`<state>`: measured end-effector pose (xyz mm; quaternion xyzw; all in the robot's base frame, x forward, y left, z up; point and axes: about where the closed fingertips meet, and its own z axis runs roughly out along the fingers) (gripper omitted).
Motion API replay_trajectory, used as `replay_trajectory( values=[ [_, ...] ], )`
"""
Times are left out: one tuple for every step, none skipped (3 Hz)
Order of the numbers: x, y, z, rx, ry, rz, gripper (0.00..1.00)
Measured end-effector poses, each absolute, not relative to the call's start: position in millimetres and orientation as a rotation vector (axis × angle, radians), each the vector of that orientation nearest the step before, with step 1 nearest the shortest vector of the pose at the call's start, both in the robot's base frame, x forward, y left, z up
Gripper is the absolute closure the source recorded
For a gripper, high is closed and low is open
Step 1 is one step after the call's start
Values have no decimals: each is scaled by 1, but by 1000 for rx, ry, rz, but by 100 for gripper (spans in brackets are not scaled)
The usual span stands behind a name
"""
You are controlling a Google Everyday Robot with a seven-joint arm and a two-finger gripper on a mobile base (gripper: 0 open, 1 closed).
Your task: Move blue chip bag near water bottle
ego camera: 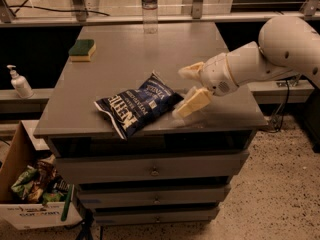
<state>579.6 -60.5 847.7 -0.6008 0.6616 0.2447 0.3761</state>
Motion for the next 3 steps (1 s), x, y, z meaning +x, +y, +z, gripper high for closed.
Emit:
replay_trajectory(
  values=[
    [569, -51, 835, -1520, 1678, 649, 41],
    [563, -42, 820, -1497, 1680, 674, 64],
    [561, -39, 819, -1478, 1683, 668, 87]
  ],
)
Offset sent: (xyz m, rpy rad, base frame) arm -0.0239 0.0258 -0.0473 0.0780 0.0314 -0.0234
